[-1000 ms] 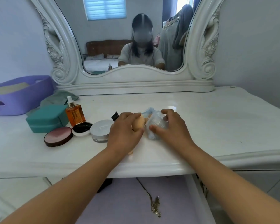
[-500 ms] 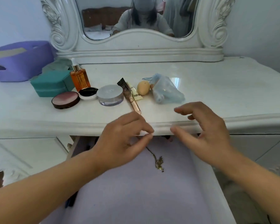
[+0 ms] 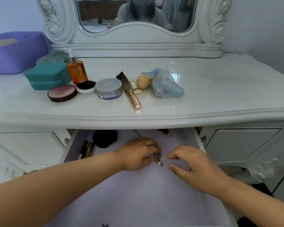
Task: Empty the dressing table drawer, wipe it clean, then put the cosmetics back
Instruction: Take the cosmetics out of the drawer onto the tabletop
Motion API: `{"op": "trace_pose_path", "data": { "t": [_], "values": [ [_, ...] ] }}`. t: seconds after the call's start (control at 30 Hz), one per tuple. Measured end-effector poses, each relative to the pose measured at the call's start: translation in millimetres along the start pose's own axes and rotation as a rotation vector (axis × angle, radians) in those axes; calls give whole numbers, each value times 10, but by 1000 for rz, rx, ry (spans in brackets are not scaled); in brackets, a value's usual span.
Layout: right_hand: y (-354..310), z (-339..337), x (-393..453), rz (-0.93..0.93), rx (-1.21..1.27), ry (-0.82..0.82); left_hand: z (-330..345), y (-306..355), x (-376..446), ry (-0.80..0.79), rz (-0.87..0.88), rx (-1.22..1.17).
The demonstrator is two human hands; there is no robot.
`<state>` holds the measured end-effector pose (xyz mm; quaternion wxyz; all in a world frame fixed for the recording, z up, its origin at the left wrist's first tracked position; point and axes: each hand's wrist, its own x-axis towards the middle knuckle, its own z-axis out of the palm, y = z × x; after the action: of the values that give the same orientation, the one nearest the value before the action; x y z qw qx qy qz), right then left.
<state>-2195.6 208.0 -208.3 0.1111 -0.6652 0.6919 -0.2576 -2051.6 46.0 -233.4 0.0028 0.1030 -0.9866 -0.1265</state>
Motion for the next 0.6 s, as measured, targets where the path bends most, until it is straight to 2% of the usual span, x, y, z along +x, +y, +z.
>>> {"op": "trace_pose_path", "data": {
  "t": [0.3, 0.5, 0.6],
  "values": [
    [-94, 160, 178, -77, 10, -87, -178, -651, -586, 88, -279, 113],
    [-185, 279, 258, -151, 25, -98, -121, -859, -710, 73, -333, 93],
    [-176, 287, 260, -148, 22, -105, -32, -838, -769, 12, -377, 46]
  ]
}}
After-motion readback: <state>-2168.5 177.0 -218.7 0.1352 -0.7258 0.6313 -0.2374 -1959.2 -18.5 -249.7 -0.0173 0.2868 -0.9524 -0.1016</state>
